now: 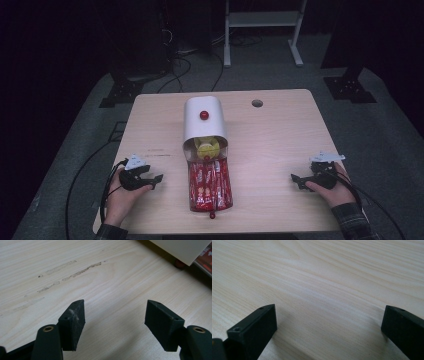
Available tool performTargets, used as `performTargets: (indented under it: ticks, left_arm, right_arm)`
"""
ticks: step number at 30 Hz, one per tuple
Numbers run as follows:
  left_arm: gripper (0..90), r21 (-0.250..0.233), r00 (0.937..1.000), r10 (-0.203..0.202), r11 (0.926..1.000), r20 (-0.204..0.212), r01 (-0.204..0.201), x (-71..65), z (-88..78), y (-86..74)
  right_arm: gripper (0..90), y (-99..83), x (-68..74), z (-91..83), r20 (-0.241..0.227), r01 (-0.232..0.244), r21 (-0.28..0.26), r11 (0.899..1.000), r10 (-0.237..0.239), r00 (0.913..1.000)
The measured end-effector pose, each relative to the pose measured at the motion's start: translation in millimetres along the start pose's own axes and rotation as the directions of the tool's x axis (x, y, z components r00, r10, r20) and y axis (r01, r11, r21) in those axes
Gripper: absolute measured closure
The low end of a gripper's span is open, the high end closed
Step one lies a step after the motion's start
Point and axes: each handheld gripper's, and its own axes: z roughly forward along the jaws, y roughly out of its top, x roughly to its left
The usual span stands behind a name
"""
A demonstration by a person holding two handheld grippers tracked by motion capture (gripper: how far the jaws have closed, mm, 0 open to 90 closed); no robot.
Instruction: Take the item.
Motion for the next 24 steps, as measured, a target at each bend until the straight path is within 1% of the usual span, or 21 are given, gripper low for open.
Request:
performTargets:
  ticks: [3, 12, 24]
  left_arm:
    - [36.1, -0.009, 1.0, 0.002, 1.0, 0.001, -0.002, -0.5, -2.4, 1.2]
    - [40.6, -0.022, 0.9997, -0.016, 0.9996, 0.02, 0.016, -3.8, -6.9, 4.0]
    - [47.5, -0.071, 0.999, -0.032, 0.9969, 0.029, 0.034, -9.5, -18.2, 9.9]
  right_arm:
    - [0.0, 0.0, 0.0, 0.0, 0.0, 0.0, 0.0, 1.0, 0.0, 1.0]
    - [0.0, 0.0, 0.0, 0.0, 0.0, 0.0, 0.0, 1.0, 0.0, 1.0]
    - [0.0, 0.0, 0.0, 0.0, 0.0, 0.0, 0.0, 1.0, 0.0, 1.0]
